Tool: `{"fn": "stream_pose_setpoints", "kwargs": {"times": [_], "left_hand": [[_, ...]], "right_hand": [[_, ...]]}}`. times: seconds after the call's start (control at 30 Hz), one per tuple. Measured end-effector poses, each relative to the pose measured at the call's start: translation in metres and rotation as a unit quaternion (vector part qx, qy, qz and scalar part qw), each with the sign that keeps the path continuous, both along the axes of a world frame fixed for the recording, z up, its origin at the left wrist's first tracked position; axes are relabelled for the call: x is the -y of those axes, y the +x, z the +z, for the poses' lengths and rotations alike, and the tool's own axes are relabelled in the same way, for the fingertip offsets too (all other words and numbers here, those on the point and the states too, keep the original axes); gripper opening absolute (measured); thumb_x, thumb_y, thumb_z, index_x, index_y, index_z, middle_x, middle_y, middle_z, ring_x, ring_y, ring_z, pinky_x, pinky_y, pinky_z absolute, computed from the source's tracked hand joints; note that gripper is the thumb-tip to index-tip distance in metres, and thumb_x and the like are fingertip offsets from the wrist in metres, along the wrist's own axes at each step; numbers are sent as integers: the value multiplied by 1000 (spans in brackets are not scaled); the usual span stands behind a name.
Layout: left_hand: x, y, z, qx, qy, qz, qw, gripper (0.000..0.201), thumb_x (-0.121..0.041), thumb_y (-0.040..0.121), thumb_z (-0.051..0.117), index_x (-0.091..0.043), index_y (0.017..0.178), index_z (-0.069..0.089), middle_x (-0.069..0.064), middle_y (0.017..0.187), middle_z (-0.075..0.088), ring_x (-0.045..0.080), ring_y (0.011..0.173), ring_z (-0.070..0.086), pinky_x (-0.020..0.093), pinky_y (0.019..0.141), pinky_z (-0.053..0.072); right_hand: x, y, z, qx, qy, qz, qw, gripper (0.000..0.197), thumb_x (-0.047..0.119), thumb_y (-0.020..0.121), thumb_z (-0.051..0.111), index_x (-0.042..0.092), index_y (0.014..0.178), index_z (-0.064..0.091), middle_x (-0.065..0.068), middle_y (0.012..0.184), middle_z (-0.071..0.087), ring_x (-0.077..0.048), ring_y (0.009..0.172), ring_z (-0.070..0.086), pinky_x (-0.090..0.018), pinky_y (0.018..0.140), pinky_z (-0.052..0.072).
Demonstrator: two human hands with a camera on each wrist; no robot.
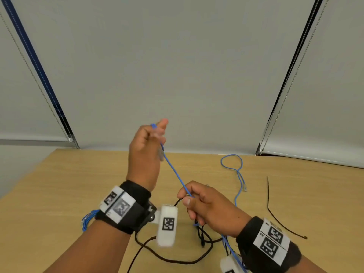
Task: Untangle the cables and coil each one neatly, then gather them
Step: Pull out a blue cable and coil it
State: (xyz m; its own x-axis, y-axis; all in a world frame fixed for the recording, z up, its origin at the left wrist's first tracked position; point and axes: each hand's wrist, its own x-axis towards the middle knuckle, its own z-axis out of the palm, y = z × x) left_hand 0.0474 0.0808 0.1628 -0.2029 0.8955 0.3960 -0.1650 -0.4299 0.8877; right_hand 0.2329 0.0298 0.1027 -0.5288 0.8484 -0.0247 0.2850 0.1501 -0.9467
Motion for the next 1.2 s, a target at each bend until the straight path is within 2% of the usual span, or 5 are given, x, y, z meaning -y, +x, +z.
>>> {"fn": "stream_pose_setpoints", "kwargs": {"times": [0.17, 0.33, 0.53, 0.73, 1.2], "left_hand": [[3, 7, -40, -282, -31, -17, 959, 20, -20, 103, 52, -20, 95, 71, -19, 119, 70, -11, 109, 63, 6, 86, 46], [20, 17, -55, -296, -92, -109, 945, 34, -28, 104, 43, -11, 81, 60, -12, 72, 65, 2, 69, 57, 25, 69, 42], [36, 29, -47, -79, -155, -266, 948, 38, -37, 102, 41, -13, 75, 53, 8, 61, 45, 25, 64, 61, 49, 99, 54], [43, 32, -39, 13, -136, -315, 939, 33, -35, 100, 47, -17, 73, 50, -2, 57, 31, 11, 45, 28, 45, 71, 59], [37, 24, -37, 202, -145, -297, 922, 37, -38, 100, 54, -11, 74, 50, 4, 58, 40, 18, 48, 48, 47, 72, 60]], "right_hand": [[-3, 8, 19, 20, 83, -37, 996, 16, 32, 101, 51, 30, 99, 66, 5, 69, 61, -9, 52, 53, -24, 54, 46], [-15, 19, 30, 32, 181, -135, 974, 16, 29, 102, 54, 27, 94, 68, 5, 94, 62, 0, 63, 57, -21, 62, 47], [-17, 16, 30, -67, 124, -154, 978, 10, 17, 104, 53, 16, 96, 58, 7, 99, 69, -2, 56, 53, -25, 55, 47], [-17, 14, 33, -140, 99, -127, 977, 10, 15, 104, 52, 13, 96, 58, -4, 74, 59, -24, 55, 39, -34, 49, 34], [-20, 7, 19, -172, 62, -98, 978, 19, 30, 97, 55, 29, 107, 71, 1, 82, 66, -13, 54, 51, -27, 52, 46]]}}
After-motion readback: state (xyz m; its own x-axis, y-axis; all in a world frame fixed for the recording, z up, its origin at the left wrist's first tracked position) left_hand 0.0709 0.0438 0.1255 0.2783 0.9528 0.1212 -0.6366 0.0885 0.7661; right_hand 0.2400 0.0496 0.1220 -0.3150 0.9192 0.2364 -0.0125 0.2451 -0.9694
